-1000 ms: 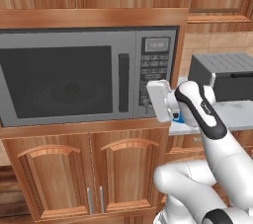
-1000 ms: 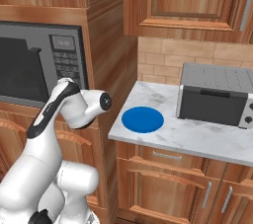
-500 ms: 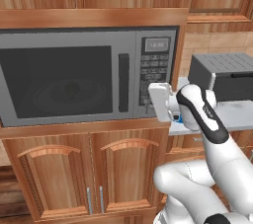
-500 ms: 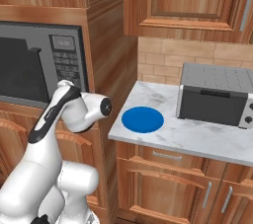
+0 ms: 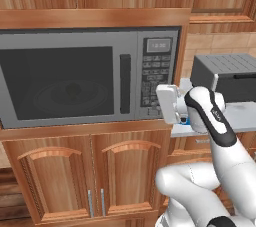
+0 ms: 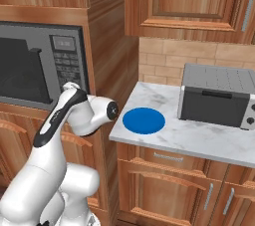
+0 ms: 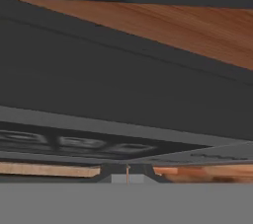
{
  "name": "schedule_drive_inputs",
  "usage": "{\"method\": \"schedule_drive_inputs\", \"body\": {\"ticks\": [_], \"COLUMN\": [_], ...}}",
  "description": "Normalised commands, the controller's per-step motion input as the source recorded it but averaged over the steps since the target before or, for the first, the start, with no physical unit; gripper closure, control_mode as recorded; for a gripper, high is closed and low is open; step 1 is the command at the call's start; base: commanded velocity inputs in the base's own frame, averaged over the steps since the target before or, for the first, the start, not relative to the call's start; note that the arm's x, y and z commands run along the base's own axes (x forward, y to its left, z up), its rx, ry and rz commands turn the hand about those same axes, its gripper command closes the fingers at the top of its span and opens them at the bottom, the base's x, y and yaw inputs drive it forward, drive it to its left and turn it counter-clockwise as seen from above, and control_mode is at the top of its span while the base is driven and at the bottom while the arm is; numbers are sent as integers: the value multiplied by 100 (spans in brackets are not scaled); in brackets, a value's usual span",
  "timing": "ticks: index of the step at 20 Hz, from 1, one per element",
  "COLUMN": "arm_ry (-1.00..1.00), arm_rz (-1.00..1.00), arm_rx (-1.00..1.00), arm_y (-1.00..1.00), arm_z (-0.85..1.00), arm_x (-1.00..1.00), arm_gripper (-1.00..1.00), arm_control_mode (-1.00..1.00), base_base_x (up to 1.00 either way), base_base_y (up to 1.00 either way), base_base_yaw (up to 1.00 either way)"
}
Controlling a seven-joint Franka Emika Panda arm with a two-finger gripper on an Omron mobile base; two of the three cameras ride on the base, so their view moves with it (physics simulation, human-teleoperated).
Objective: Pick the broccoli from the counter and place it in the microwave. Then turn on the microwave.
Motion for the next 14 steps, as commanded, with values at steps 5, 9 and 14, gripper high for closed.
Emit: {"method": "schedule_drive_inputs", "body": {"ticks": [5,9,14], "arm_ry": [0,0,0], "arm_rz": [0,0,0], "arm_rx": [0,0,0], "arm_y": [-17,-5,0], "arm_z": [0,0,0], "arm_x": [1,7,13], "arm_gripper": [100,100,100], "arm_control_mode": [-100,-100,-100], "base_base_x": [0,0,0], "base_base_y": [0,0,0], "base_base_yaw": [0,0,0]}}
